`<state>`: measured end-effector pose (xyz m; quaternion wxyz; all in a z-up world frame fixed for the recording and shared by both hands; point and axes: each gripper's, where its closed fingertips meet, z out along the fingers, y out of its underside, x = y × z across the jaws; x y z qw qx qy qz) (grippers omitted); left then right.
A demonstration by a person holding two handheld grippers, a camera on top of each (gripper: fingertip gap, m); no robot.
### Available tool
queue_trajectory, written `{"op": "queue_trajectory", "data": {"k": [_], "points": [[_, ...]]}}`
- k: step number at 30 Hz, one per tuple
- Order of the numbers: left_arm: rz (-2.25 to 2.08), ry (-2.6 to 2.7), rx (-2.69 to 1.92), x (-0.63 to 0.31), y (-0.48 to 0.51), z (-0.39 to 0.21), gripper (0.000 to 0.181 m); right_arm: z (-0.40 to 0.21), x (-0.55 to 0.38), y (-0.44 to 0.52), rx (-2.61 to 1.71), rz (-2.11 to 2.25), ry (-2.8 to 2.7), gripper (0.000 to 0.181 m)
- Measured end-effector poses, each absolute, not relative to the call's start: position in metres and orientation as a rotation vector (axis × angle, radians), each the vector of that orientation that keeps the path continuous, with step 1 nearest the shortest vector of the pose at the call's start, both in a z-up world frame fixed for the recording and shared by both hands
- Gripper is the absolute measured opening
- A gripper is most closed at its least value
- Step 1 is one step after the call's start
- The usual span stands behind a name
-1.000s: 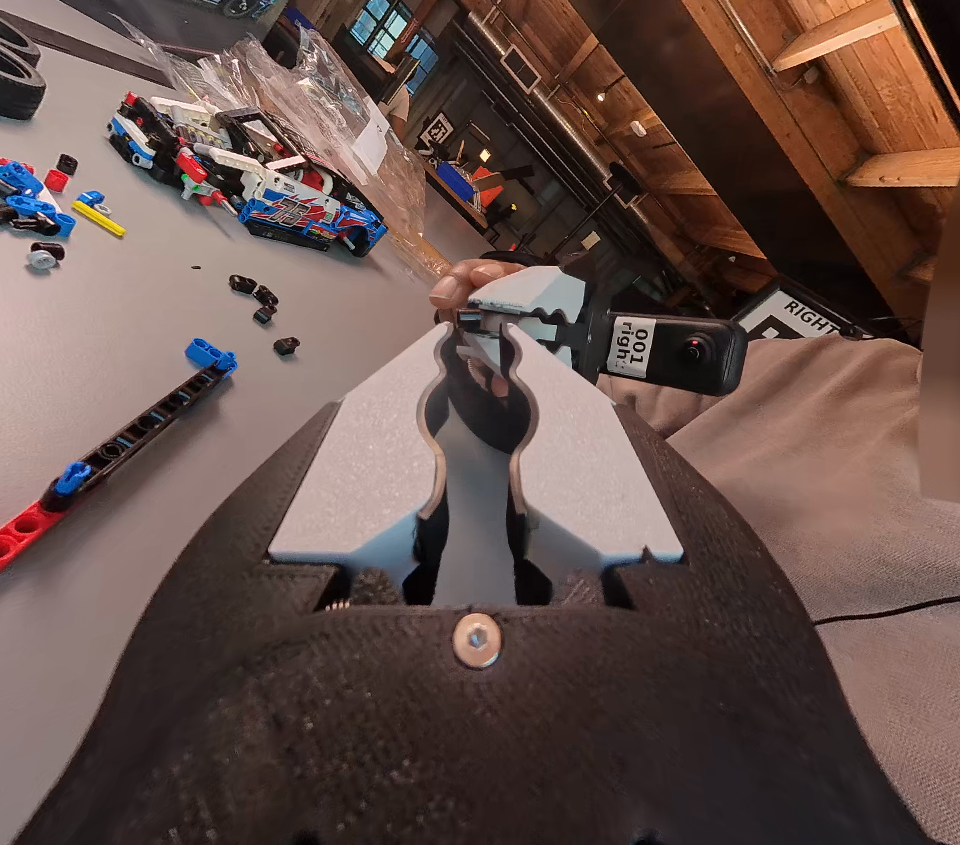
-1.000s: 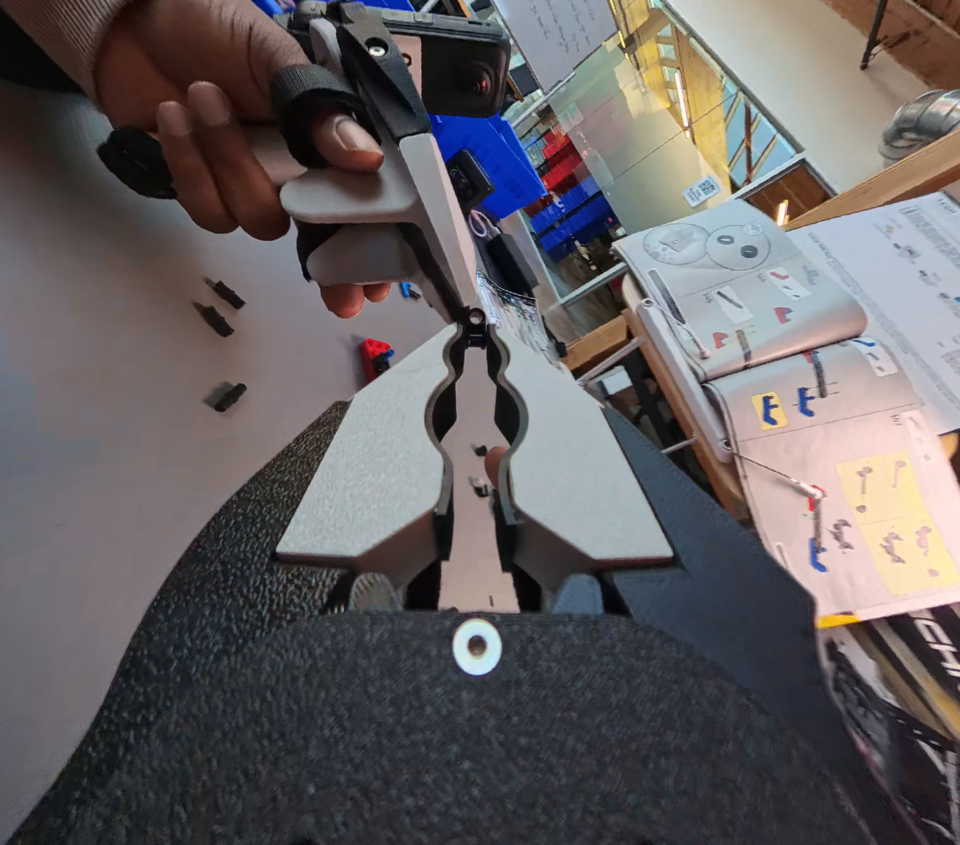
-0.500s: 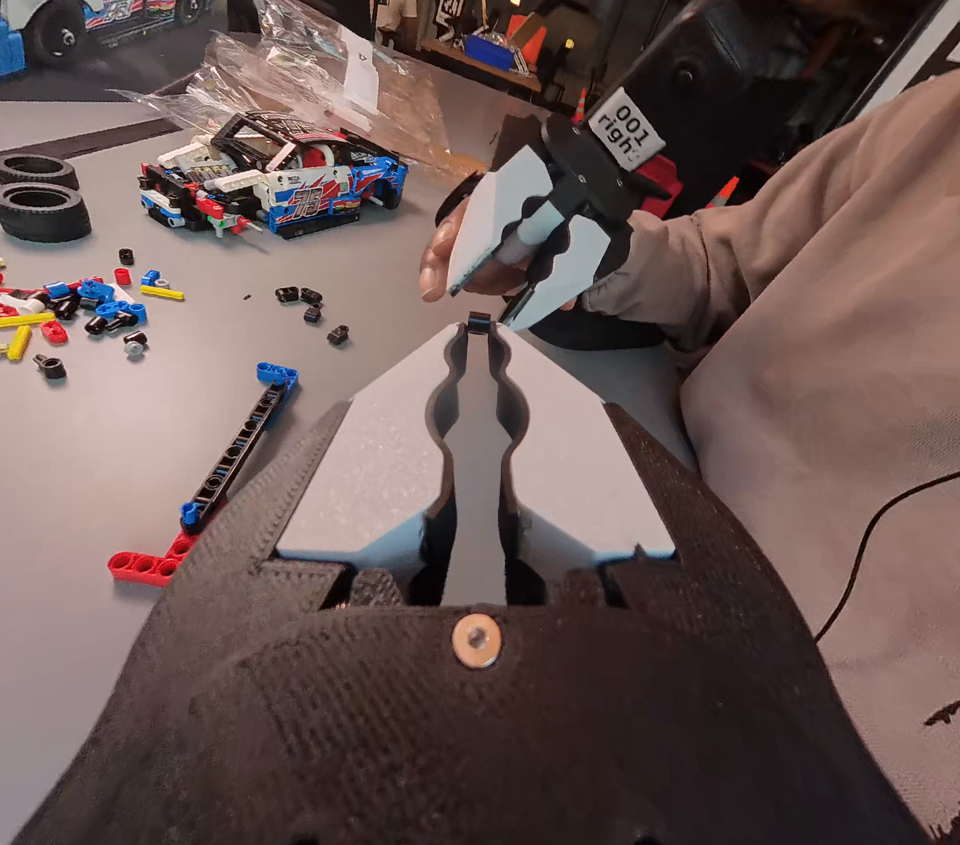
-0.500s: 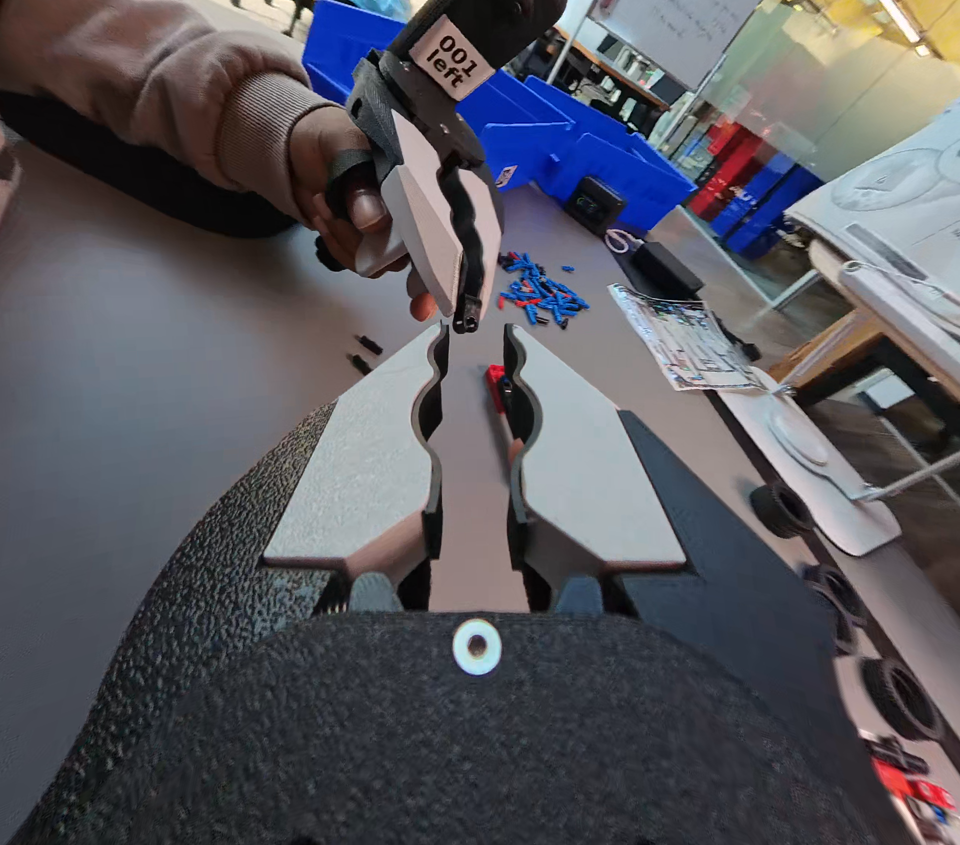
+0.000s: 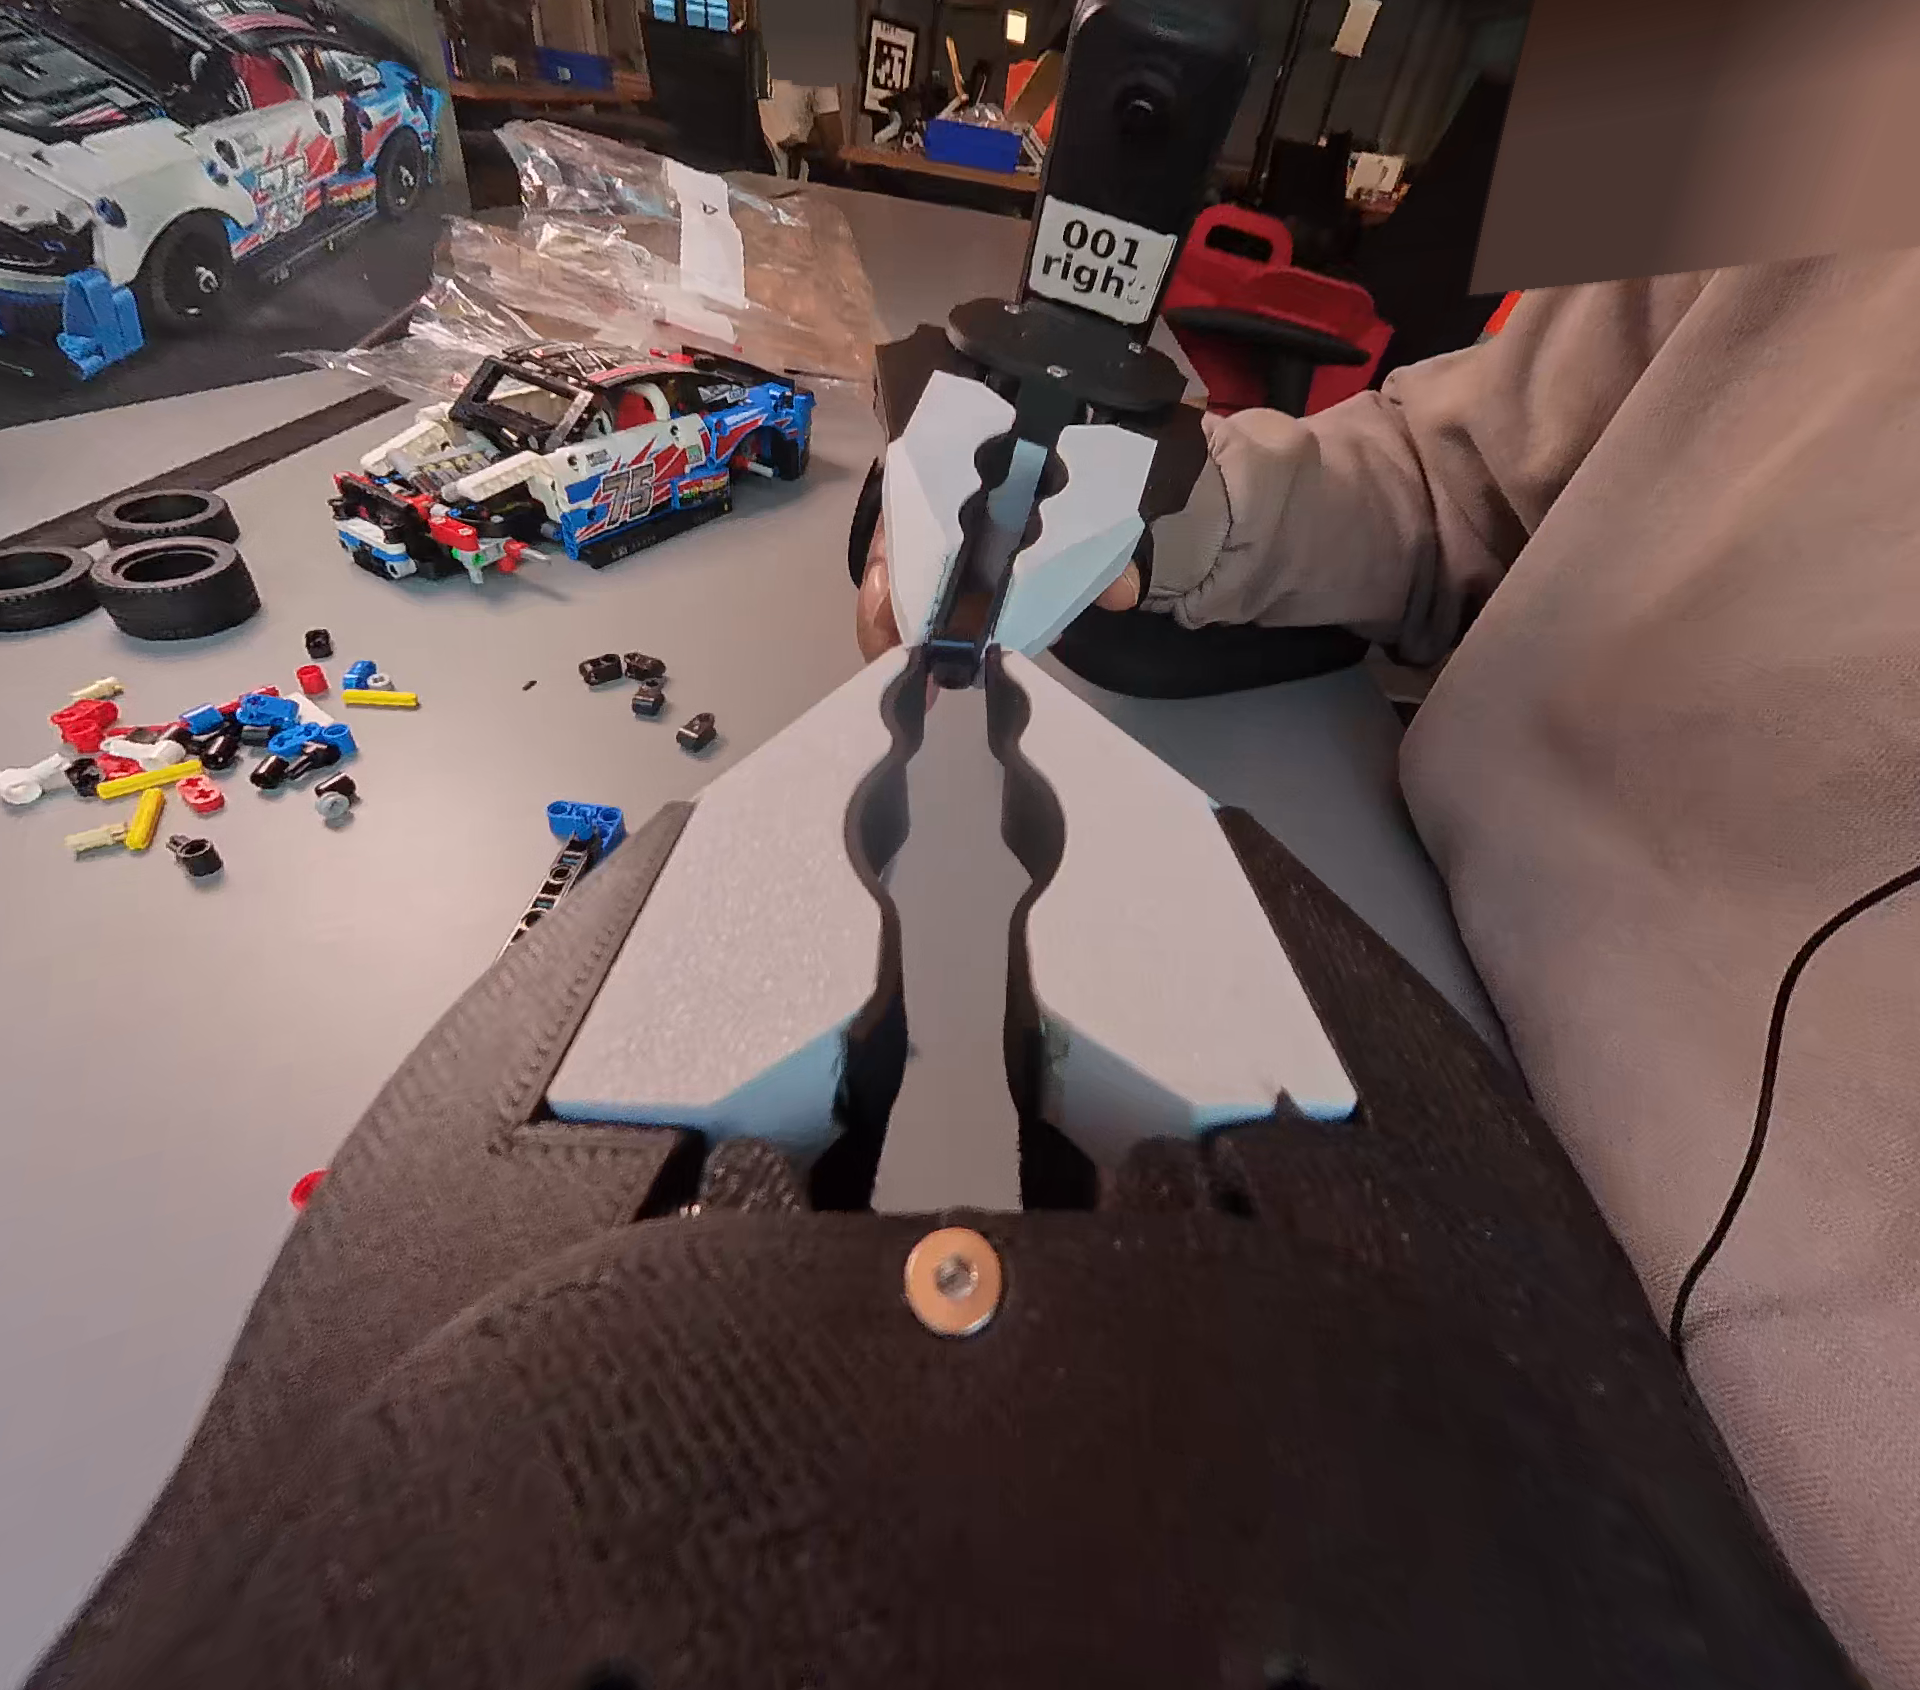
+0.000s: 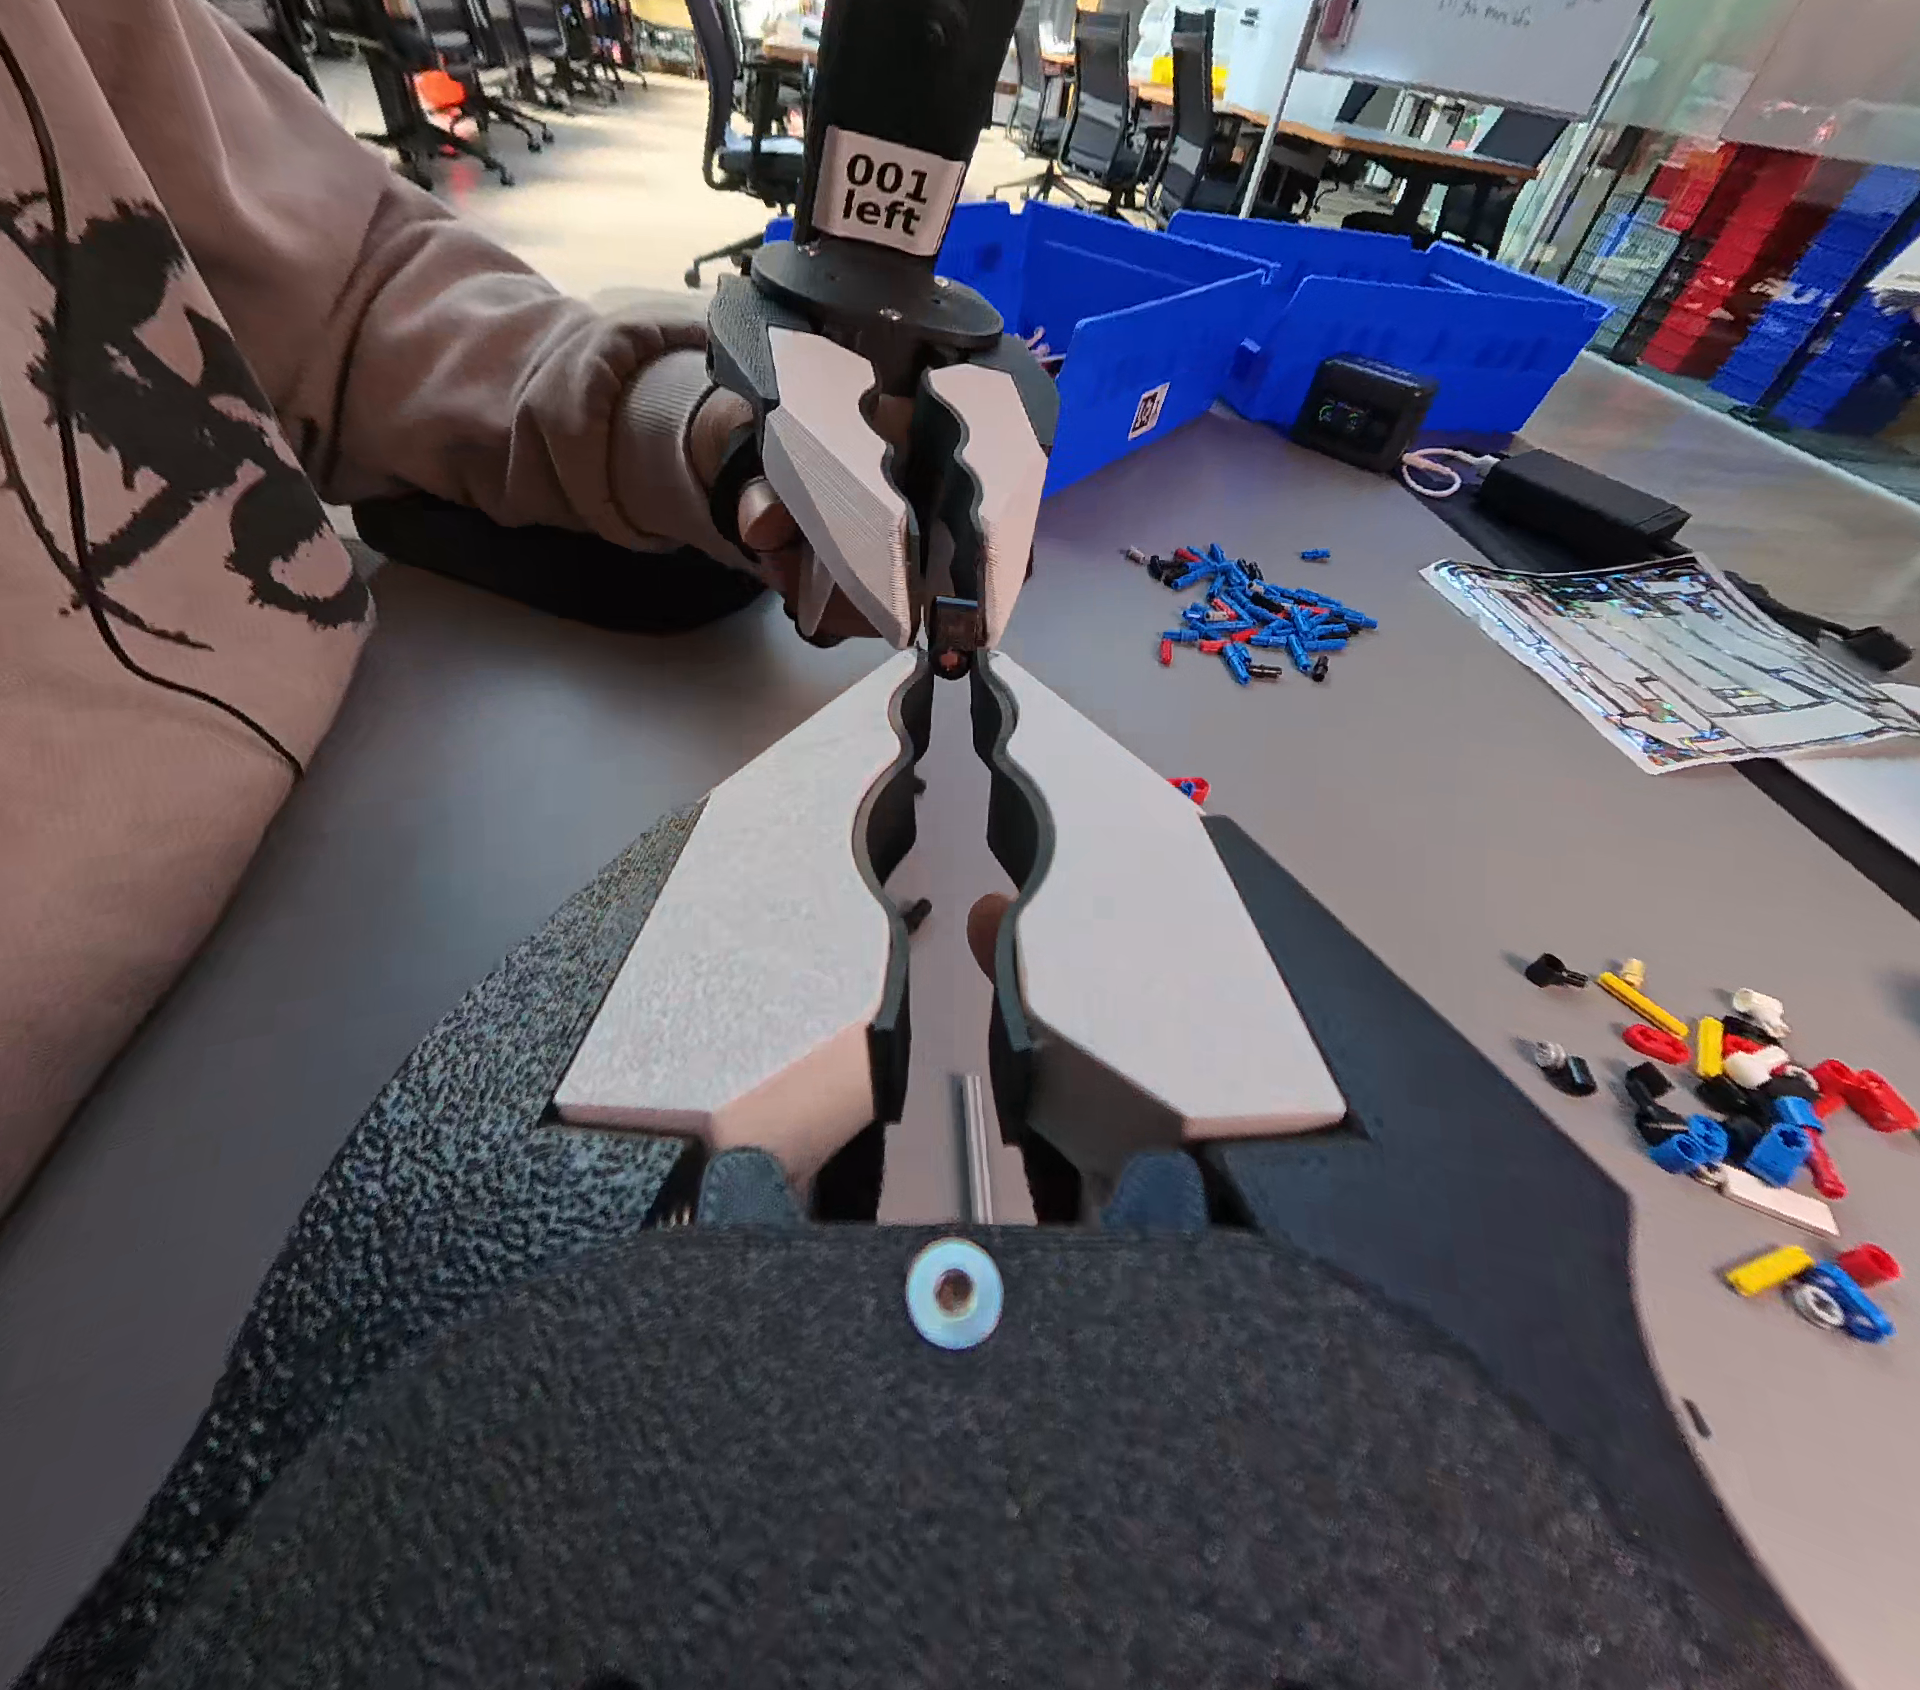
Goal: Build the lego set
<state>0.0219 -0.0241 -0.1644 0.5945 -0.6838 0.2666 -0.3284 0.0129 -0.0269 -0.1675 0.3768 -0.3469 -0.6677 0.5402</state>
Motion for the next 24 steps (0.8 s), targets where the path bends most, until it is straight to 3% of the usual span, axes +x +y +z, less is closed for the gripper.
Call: {"op": "queue_trajectory", "data": {"k": [9, 16, 24], "points": [[-0.781, 0.611, -1.583, 0.022, -0.025, -0.16, 0.006, -0.168, 0.012, -0.03, -0.886, 1.382, -1.717, 0.005], [-0.583, 0.782, -1.814, 0.006, -0.026, -0.205, 0.006, -0.251, 0.063, 0.018, -1.206, 0.964, -2.269, 0.021], [-0.611, 0.804, -1.881, 0.014, -0.028, -0.223, 0.007, -0.28, 0.057, 0.02, -1.277, 0.757, -2.412, 0.018]]}}
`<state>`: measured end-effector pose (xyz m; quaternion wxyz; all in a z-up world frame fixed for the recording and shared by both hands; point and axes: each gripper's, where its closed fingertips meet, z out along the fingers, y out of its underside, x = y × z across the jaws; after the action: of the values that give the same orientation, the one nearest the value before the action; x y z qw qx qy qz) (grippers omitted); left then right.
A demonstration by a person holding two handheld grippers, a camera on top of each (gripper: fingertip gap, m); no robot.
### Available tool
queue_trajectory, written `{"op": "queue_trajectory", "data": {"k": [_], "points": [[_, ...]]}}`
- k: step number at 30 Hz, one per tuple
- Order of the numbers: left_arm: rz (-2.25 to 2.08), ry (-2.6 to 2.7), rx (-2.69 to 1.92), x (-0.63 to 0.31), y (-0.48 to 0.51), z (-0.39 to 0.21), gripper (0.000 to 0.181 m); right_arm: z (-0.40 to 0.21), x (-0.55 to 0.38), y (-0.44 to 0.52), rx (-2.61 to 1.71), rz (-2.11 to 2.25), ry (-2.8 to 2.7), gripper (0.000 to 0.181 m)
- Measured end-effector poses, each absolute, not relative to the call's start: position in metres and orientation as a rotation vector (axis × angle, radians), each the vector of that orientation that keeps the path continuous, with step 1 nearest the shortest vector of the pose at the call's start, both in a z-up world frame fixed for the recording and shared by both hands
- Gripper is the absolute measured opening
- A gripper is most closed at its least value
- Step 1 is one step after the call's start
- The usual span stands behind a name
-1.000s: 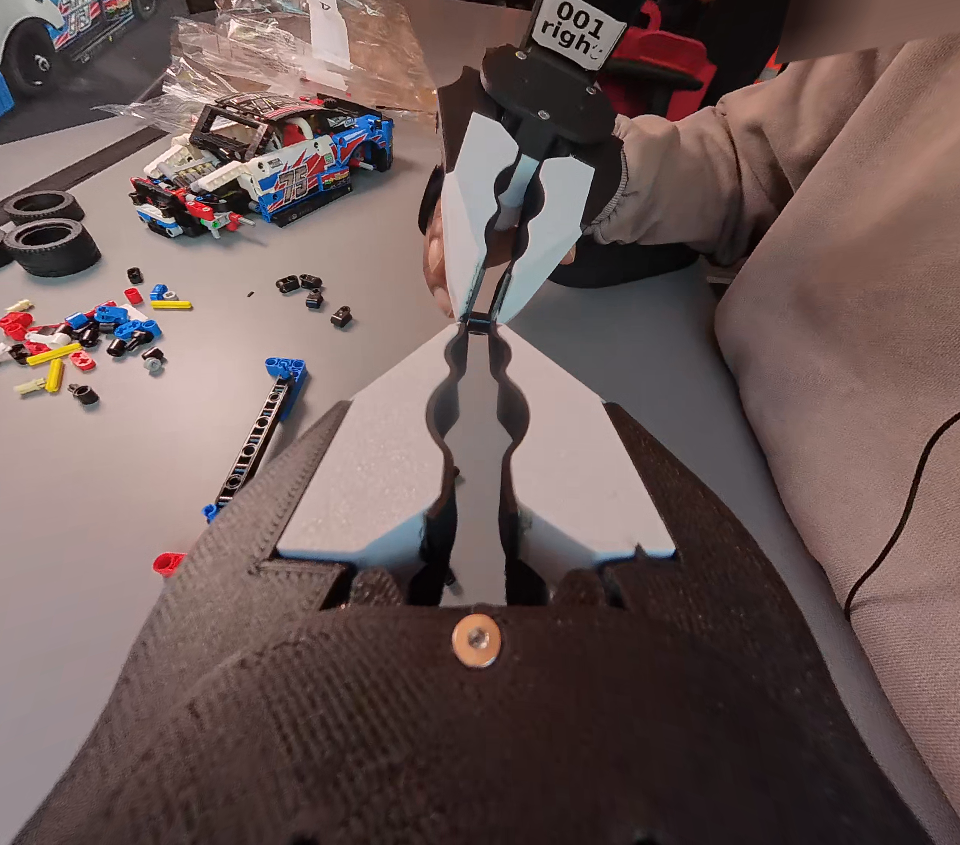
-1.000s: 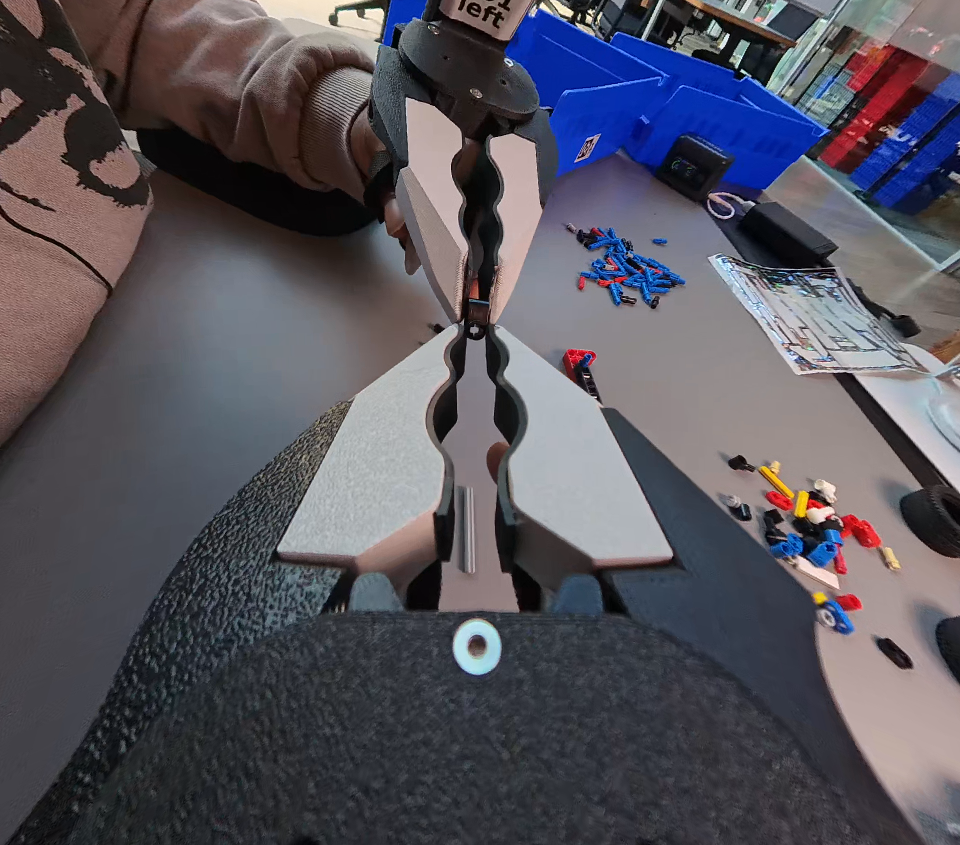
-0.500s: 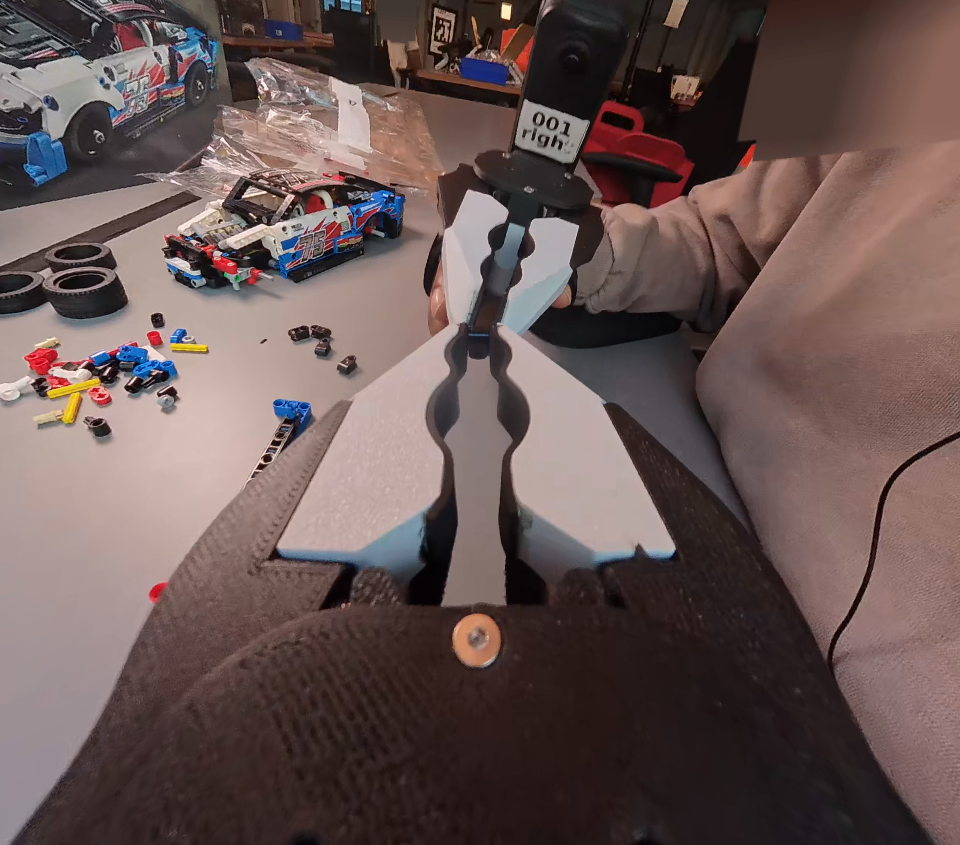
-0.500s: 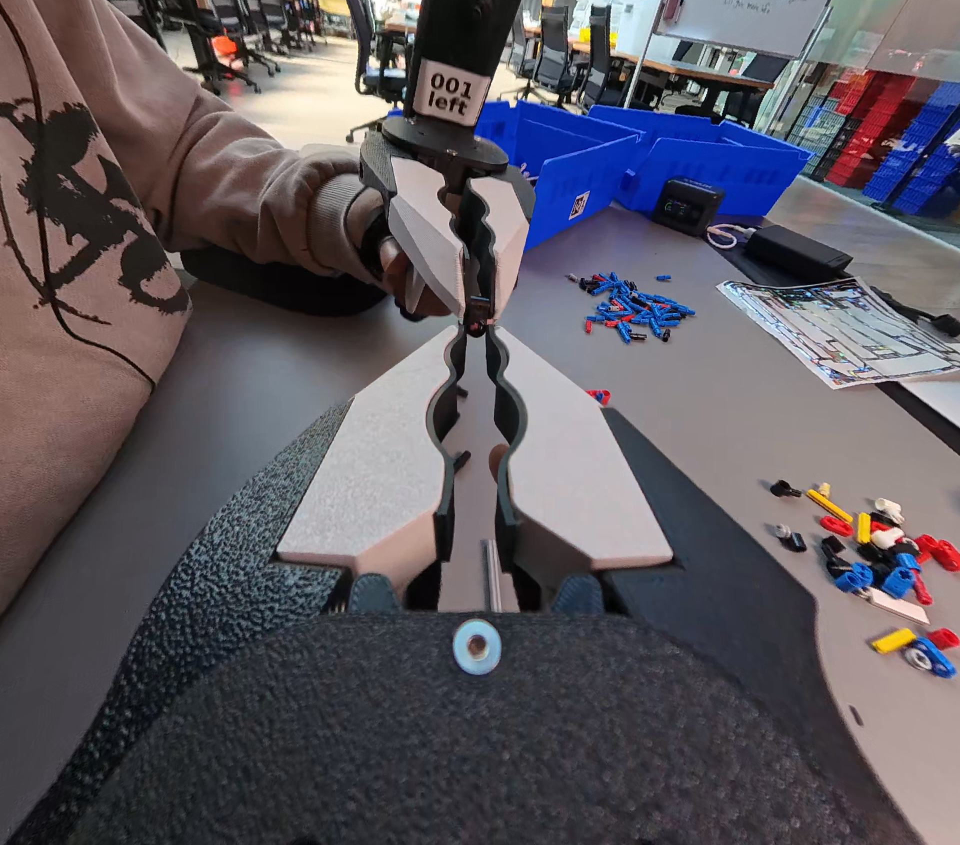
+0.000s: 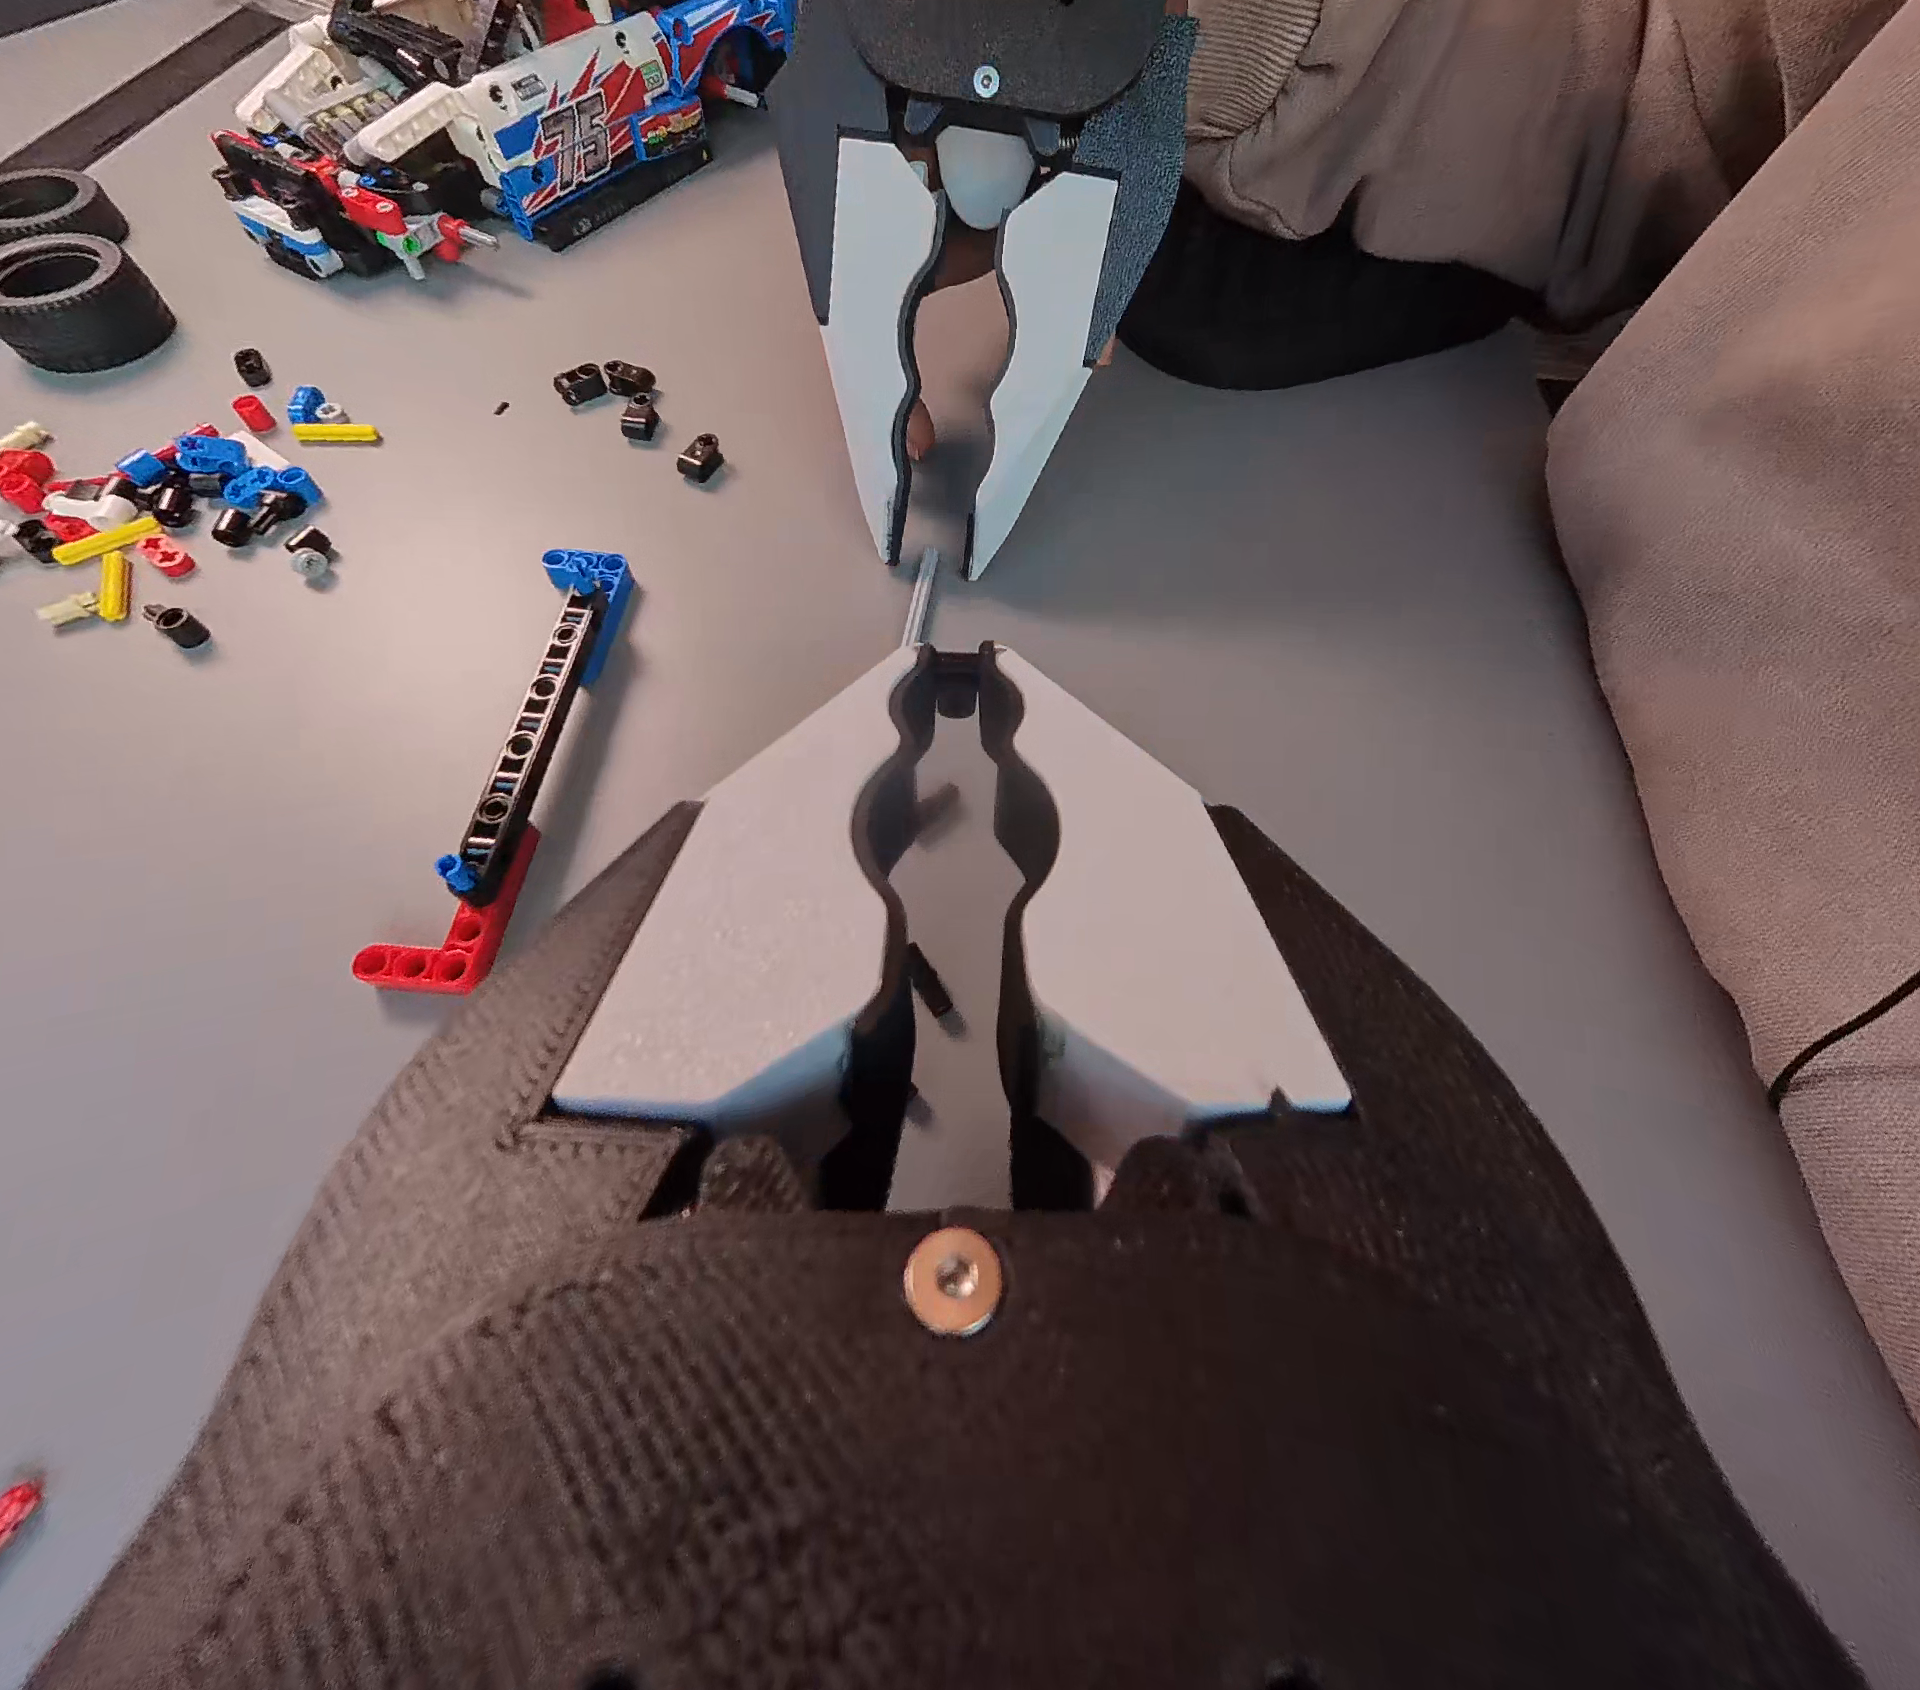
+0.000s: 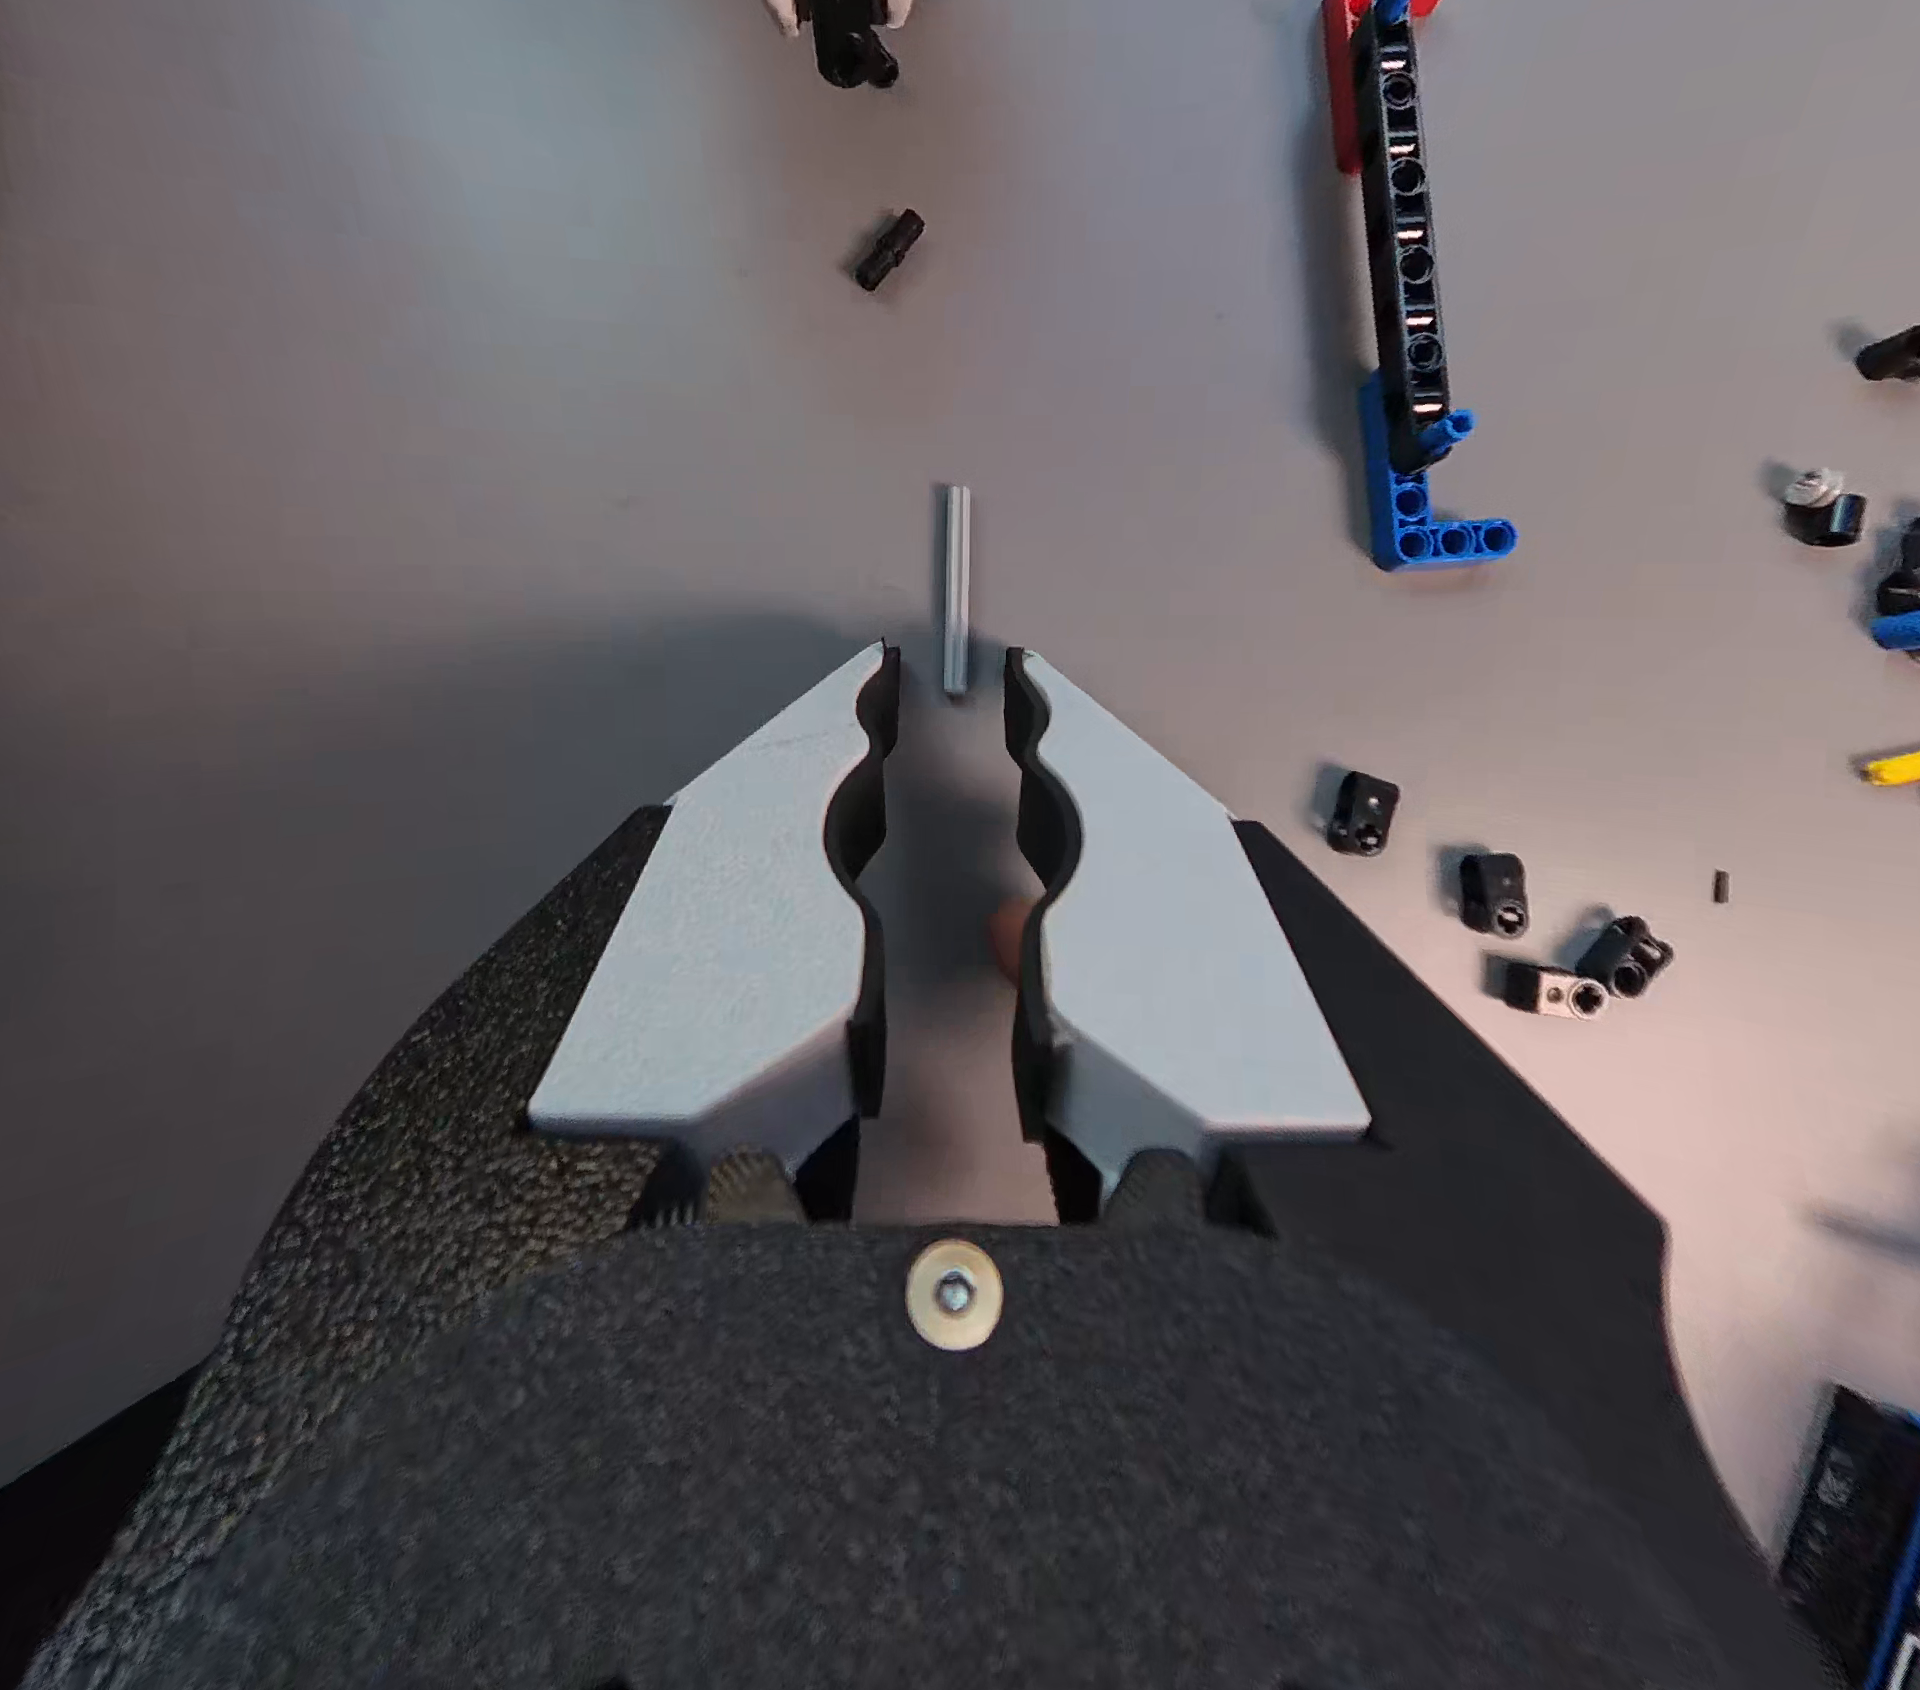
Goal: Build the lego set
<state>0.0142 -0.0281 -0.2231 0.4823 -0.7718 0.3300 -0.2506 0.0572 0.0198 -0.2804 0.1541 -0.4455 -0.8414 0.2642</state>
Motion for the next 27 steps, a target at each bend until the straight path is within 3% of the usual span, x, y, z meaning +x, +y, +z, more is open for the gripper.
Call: {"op": "queue_trajectory", "data": {"k": [7, 11, 18, 27], "points": [[-0.621, 0.781, -1.918, 0.013, -0.028, -0.23, 0.006, -0.281, 0.047, 0.012, -1.267, 0.746, -2.444, 0.003], [-0.659, 0.759, -1.899, 0.013, -0.029, -0.226, 0.007, -0.279, 0.038, 0.006, -1.054, 0.667, -2.394, 0.002], [-0.775, 0.695, -1.825, 0.008, -0.032, -0.209, 0.007, -0.216, 0.023, -0.003, -0.778, 0.695, -2.105, 0.002], [-0.76, 0.675, -1.81, 0.01, -0.027, -0.211, 0.007, -0.222, 0.017, -0.009, -0.644, 0.521, -2.097, 0.002]]}}
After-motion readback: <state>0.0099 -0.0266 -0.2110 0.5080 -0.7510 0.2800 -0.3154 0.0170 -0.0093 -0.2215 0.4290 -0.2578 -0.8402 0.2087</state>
